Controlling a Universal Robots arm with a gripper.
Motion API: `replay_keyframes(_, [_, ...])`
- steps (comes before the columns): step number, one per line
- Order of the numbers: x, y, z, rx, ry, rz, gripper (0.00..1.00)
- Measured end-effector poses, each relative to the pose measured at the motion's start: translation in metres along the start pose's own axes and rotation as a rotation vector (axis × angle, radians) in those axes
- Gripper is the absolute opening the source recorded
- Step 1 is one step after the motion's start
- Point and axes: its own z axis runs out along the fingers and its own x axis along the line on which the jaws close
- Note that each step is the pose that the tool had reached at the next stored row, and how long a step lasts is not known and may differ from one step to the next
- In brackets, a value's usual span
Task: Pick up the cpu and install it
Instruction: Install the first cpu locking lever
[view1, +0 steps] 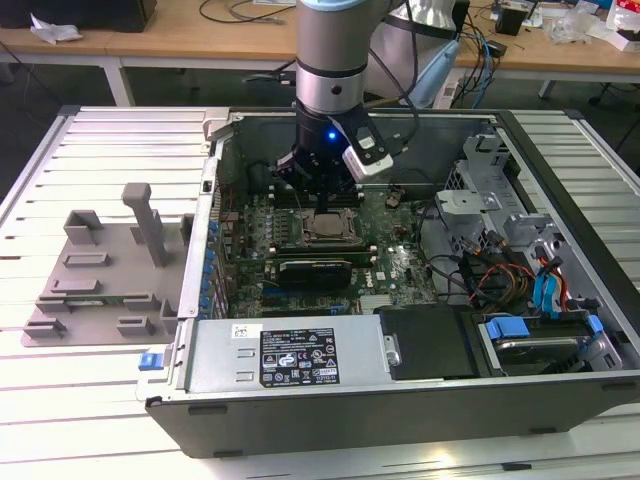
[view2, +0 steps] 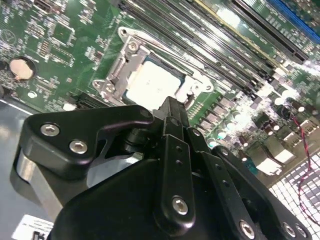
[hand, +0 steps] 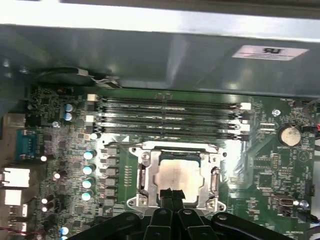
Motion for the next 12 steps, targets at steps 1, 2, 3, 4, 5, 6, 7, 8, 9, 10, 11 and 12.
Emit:
replay_keyframes(1, [0.0041, 0.0003, 0.0000, -0.0001, -0.0001, 0.000, 0.11])
replay_keyframes(2, [0.0096, 0.0007, -0.0001, -0.0001, 0.0000, 0.000, 0.11])
replay_keyframes(3, [0.0154, 0.0010, -0.0001, -0.0001, 0.0000, 0.000, 0.11])
replay_keyframes(4, [0.0190, 0.0013, -0.0002, 0.0000, 0.0000, 0.000, 0.11])
replay_keyframes(5, [0.0215, 0.0014, -0.0002, -0.0001, -0.0001, 0.000, 0.11])
replay_keyframes(6, [0.0264, 0.0016, -0.0002, -0.0001, -0.0001, 0.000, 0.11])
replay_keyframes(7, [0.0307, 0.0018, -0.0003, 0.0000, 0.0000, 0.000, 0.11])
replay_keyframes(8, [0.0332, 0.0020, -0.0003, -0.0002, -0.0001, 0.000, 0.11])
replay_keyframes(9, [0.0332, 0.0020, -0.0003, 0.0000, 0.0000, 0.000, 0.11])
replay_keyframes(10, [0.0333, 0.0021, -0.0003, 0.0003, 0.0000, 0.000, 0.11])
replay_keyframes(11, [0.0333, 0.0021, -0.0012, 0.0006, 0.0002, 0.000, 0.11])
replay_keyframes(12, [0.0332, 0.0022, -0.0047, 0.0006, 0.0000, 0.000, 0.11])
